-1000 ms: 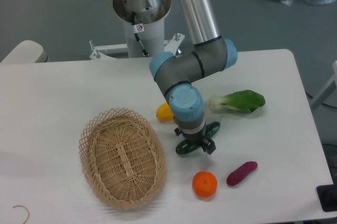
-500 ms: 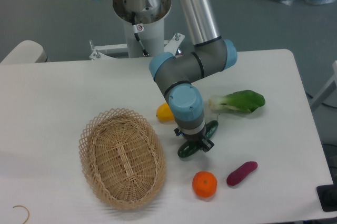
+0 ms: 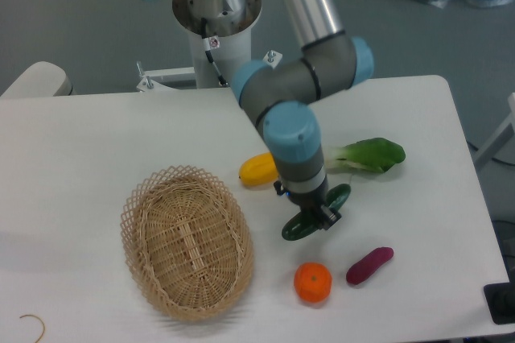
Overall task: Pick up the cucumber from the table
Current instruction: 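Lift the cucumber and carry it up toward the bok choy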
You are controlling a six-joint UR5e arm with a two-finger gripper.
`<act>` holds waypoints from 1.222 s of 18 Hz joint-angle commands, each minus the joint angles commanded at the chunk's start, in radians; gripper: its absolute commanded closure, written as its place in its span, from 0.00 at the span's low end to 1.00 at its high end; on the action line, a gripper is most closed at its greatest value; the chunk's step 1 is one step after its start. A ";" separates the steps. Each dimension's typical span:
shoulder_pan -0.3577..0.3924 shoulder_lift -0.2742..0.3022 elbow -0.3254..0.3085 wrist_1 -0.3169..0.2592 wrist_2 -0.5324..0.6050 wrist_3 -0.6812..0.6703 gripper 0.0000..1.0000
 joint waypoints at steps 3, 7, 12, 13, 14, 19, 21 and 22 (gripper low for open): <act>0.017 0.003 0.169 -0.186 -0.037 0.000 0.67; 0.075 0.006 0.269 -0.278 -0.112 0.009 0.67; 0.135 0.038 0.280 -0.327 -0.169 0.116 0.67; 0.146 0.043 0.280 -0.330 -0.178 0.126 0.67; 0.150 0.046 0.277 -0.332 -0.180 0.132 0.67; 0.170 0.052 0.278 -0.338 -0.207 0.155 0.67; 0.172 0.052 0.278 -0.338 -0.209 0.155 0.67; 0.172 0.052 0.280 -0.338 -0.209 0.155 0.67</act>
